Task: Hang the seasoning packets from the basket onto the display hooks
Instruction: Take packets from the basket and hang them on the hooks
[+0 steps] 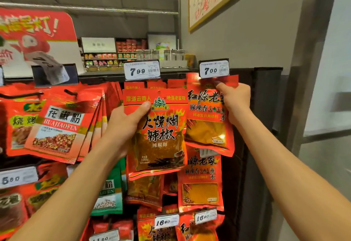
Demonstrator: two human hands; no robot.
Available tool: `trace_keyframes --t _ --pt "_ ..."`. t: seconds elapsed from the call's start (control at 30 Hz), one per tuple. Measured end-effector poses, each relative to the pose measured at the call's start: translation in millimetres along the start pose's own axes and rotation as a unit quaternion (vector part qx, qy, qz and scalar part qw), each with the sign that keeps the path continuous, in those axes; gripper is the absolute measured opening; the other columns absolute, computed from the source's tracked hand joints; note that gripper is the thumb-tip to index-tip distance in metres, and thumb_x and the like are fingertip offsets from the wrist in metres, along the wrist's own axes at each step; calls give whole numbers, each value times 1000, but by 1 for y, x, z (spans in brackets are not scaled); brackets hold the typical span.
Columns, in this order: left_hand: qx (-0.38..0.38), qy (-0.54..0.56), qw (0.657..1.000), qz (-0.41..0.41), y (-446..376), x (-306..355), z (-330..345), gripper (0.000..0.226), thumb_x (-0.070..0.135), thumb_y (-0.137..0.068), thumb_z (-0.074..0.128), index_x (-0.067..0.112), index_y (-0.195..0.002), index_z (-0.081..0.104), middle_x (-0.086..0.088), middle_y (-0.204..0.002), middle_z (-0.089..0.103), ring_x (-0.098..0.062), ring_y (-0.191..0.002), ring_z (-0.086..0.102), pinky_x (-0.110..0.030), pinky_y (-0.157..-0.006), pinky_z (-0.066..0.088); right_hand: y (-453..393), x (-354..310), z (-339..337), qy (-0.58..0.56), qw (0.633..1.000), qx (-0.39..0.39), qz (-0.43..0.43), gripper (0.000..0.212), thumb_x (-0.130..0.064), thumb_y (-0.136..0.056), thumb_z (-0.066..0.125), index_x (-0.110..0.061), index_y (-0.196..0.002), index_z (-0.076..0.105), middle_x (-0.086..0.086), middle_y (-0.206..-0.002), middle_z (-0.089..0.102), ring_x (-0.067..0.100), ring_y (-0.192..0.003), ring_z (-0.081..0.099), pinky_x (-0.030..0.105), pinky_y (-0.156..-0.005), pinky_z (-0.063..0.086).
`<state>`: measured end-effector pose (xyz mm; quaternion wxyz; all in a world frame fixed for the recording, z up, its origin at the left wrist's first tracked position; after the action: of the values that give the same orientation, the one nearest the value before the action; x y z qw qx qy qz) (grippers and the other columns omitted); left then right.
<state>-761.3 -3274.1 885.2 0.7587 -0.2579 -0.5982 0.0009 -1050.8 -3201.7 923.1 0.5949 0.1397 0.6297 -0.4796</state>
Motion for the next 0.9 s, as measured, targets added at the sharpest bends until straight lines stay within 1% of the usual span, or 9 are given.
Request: trace_keyframes --t 0.13,0.23,0.3,0.43,0.57,0.67,0.77,0.83,0.9 --pt "1 -1 1000 -1 -4 -4 -1 20 33 -88 75 21 -104 71 -4 -91 80 -21 -81 77 -35 -64 60 -3 -6 0 32 999 6 -10 11 -33 -84 80 -25 -79 74 -8 -72 76 10 -66 75 40 -69 63" --pt "4 -2 1000 1 -5 -7 -2 23 32 -89 75 18 -106 71 -5 -92 80 -21 -81 77 -36 -66 60 -4 -5 -2 52 999 2 1 15 -35 -82 81 -22 -80 74 -3 -75 77 14 -67 75 44 -73 64" --pt "3 -1 1000 -1 -5 -9 -3 27 33 -89 75 16 -110 71 -6 -93 80 -22 -82 77 -35 -66 60 -3 -2 -2 47 999 5 7 15 -35 -82 81 -22 -82 74 -1 -78 77 16 -70 76 46 -76 63" --pt "-1 -2 1000 -2 -4 -13 -5 32 33 -89 74 15 -115 70 -6 -96 80 -22 -85 77 -36 -67 59 0 0 -1 32 999 27 1 16 -33 -81 82 -23 -73 72 -2 -73 76 15 -67 76 48 -74 64" --pt "0 3 1000 -6 -4 -15 -8 36 33 -88 75 14 -119 67 -6 -97 79 -23 -86 77 -34 -65 60 -2 2 -3 31 999 10 17 14 -30 -83 81 -20 -76 73 0 -74 77 19 -69 76 50 -77 63" --pt "3 8 1000 -7 -5 -17 -7 34 31 -89 75 15 -118 68 -5 -97 80 -23 -87 77 -32 -64 60 -4 0 -3 56 998 1 5 15 -35 -83 81 -22 -81 74 -3 -75 77 16 -69 76 47 -75 63" --pt "-5 16 1000 -13 -5 -18 -2 30 29 -90 73 15 -116 69 -6 -98 79 -22 -86 77 -32 -65 61 -7 0 0 62 998 12 -5 16 -37 -82 82 -24 -78 73 -7 -72 76 13 -67 75 41 -71 63" --pt "-9 18 1000 -13 -4 -19 0 29 29 -90 73 15 -115 69 -5 -97 80 -20 -85 78 -29 -62 60 -8 2 2 58 998 15 2 17 -38 -82 83 -24 -78 73 -10 -69 75 9 -64 74 36 -67 61" --pt "-7 19 1000 -12 -4 -19 0 30 30 -89 74 17 -115 69 -4 -97 80 -20 -85 78 -28 -61 60 -11 8 5 54 998 15 13 18 -38 -81 83 -23 -78 73 -10 -68 75 8 -63 74 33 -63 59"
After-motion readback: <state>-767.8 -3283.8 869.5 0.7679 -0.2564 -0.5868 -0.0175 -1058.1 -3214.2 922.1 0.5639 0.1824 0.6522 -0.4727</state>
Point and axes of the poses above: each hand's wrist, its own y-axis away from the middle knuckle, its own z-axis out of the palm, x = y × z, the point moved 3 cm from there along -y, towards the middle knuckle
